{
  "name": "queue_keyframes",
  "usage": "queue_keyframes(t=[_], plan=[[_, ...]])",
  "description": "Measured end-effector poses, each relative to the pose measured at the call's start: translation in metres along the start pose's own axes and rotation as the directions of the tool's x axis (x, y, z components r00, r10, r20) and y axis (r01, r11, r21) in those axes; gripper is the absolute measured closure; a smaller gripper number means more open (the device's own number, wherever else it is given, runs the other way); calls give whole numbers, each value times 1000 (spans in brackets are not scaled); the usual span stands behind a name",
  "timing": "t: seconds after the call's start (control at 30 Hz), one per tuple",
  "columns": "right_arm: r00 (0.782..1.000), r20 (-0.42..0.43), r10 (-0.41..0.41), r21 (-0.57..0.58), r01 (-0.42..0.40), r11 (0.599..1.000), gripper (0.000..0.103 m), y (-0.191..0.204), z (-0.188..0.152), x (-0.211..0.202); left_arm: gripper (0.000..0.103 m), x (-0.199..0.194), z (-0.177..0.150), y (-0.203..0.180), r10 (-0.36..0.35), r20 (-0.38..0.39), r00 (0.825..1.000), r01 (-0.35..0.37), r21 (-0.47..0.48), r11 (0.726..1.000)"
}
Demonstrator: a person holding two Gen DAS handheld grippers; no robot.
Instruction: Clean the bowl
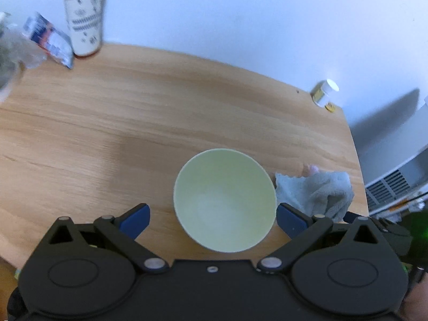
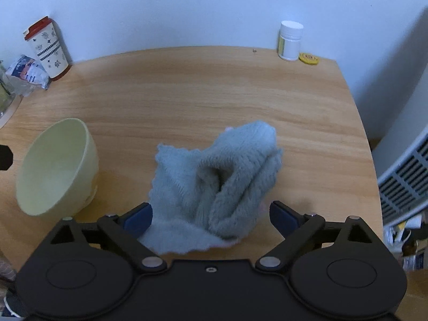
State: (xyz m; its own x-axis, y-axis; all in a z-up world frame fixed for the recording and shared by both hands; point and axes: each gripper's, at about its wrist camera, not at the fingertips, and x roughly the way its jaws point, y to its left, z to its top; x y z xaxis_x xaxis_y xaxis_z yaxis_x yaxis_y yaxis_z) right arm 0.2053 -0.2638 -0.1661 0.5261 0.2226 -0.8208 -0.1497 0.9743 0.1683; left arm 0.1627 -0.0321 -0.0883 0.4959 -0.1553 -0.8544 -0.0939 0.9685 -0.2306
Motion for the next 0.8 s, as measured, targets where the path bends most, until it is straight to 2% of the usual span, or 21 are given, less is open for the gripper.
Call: queue_keyframes(t=[0.07,0.17,0.3,0.37,0.43,0.53,0.6,0.8], plan=[[1000,9,4,7,-4,1000,2,0,0,-17,0,-12,-6,-6,30,21,999,-30,8,1000],[999,46,20,-4,-20,1000,0,2,-1,-48,0,-23,-12,-15,100,12,995,-101,60,993],[993,116,1,-38,3,999,0,5,-6,-92,0,-43,-18,-18,99,14,995,-100,64,993],[985,166,-38,-82,52,995,0,11,-10,-116,0,-56,-20,-17,94,27,995,-95,68,993],[983,178,-54,-84,70,994,0,17,-13,-127,0,-69,-22,-17,90,43,995,-93,83,992],[985,171,-39,-48,48,998,0,21,-16,-148,0,-85,-25,-17,90,59,994,-96,107,990],[981,174,-82,-24,88,996,0,31,-20,-164,0,-101,-30,-17,95,65,993,-103,134,986],[982,160,-103,99,88,991,0,47,-35,-200,0,-133,-48,-15,102,112,989,-122,192,974]])
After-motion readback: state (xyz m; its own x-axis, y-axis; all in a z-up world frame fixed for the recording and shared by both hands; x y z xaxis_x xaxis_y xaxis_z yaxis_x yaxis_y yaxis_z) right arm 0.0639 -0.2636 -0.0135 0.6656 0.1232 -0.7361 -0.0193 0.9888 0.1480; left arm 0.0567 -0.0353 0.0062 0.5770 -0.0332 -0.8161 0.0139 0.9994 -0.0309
